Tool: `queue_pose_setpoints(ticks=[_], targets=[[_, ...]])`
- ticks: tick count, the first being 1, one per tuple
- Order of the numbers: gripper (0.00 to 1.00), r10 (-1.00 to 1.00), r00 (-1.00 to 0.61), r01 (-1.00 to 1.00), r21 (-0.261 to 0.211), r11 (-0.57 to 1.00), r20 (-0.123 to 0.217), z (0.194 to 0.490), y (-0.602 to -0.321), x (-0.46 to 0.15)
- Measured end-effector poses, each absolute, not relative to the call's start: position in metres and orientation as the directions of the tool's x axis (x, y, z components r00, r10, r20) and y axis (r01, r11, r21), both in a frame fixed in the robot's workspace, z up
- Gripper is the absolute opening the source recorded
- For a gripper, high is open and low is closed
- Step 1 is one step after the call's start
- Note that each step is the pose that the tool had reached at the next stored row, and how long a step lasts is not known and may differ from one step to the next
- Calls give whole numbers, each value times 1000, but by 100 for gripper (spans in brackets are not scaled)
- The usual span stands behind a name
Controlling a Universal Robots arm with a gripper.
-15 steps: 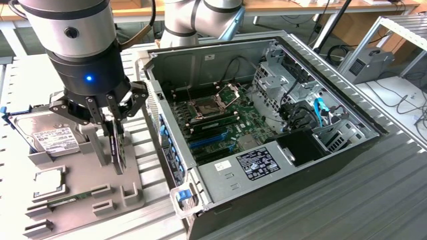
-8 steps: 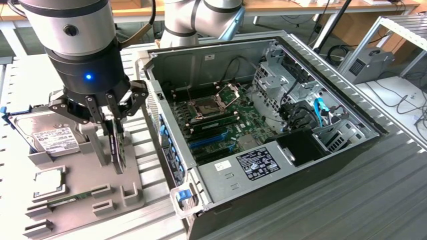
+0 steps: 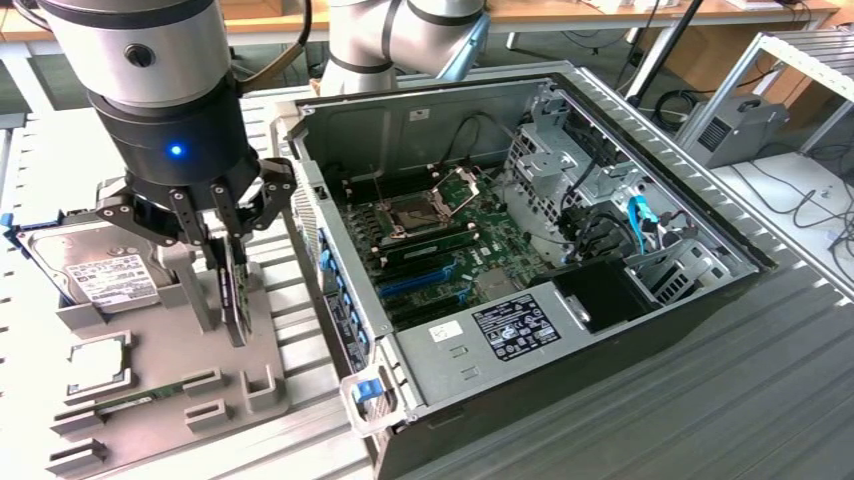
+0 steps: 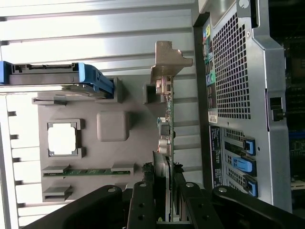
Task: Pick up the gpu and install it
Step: 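Pick up the gpu and move the gpu toward the slot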
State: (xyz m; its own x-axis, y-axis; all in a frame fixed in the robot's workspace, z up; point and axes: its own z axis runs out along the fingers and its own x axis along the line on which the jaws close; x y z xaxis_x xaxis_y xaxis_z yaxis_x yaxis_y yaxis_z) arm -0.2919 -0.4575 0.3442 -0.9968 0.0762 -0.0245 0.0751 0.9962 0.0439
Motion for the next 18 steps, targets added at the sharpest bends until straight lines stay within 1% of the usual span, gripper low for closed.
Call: queue_pose_setpoints(ticks=[18], targets=[[26,76,-997,75,44,996,-25,350,-458,-292]])
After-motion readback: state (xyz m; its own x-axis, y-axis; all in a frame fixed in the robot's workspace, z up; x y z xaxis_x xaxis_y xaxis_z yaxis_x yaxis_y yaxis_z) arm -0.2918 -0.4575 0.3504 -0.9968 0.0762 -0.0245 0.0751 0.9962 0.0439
